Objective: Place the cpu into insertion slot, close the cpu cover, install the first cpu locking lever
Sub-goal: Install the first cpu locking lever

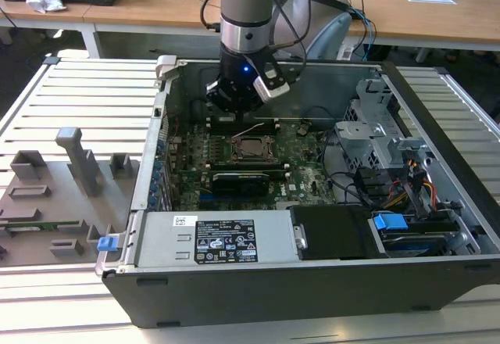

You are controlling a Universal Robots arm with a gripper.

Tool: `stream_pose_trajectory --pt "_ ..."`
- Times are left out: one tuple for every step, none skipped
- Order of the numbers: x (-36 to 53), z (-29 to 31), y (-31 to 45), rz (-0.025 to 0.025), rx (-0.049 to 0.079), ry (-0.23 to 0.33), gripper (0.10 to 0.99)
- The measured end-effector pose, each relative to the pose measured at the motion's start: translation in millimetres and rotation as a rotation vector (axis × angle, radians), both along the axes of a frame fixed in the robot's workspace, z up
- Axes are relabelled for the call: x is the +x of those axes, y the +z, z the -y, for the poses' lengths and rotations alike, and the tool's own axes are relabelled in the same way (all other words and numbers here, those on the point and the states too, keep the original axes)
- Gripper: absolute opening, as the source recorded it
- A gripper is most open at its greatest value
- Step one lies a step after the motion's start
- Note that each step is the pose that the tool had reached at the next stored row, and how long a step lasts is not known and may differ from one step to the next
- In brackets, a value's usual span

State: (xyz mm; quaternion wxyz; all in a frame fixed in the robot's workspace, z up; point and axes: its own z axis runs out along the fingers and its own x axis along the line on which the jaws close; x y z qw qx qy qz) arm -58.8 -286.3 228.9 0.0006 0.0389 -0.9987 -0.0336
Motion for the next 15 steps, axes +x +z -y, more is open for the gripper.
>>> stream_pose_trajectory --pt "0.2 0.0 -3.2 0.0001 0.000 0.000 0.106" --pt "0.6 -0.1 -4.5 0.0001 0.000 0.000 0.106" --pt "1.6 -0.9 -5.7 0.0000 0.000 0.000 0.106" --pt "2.5 -1.6 -6.7 -0.0001 0.000 0.000 0.106" --pt "3.6 -2.3 -7.6 0.0001 0.000 0.000 0.106" --pt "6.8 -3.6 -9.2 0.0000 0.000 0.000 0.106" --pt "8.3 -4.0 -9.9 0.0000 0.000 0.000 0.106" --pt "11.5 -5.1 -11.2 0.0000 0.000 0.000 0.106" --pt "14.6 -5.7 -12.3 0.0001 0.000 0.000 0.106" --pt "18.2 -5.9 -13.2 0.0001 0.000 0.000 0.106" --pt "22.1 -6.0 -14.1 0.0000 0.000 0.000 0.106" --pt "24.6 -6.0 -14.7 -0.0001 0.000 0.000 0.106" --pt "26.8 -6.0 -15.2 -0.0002 0.000 0.000 0.106" --pt "29.4 -6.0 -15.8 -0.0001 0.000 0.000 0.106" --pt "31.2 -6.0 -16.2 -0.0001 0.000 0.000 0.106"
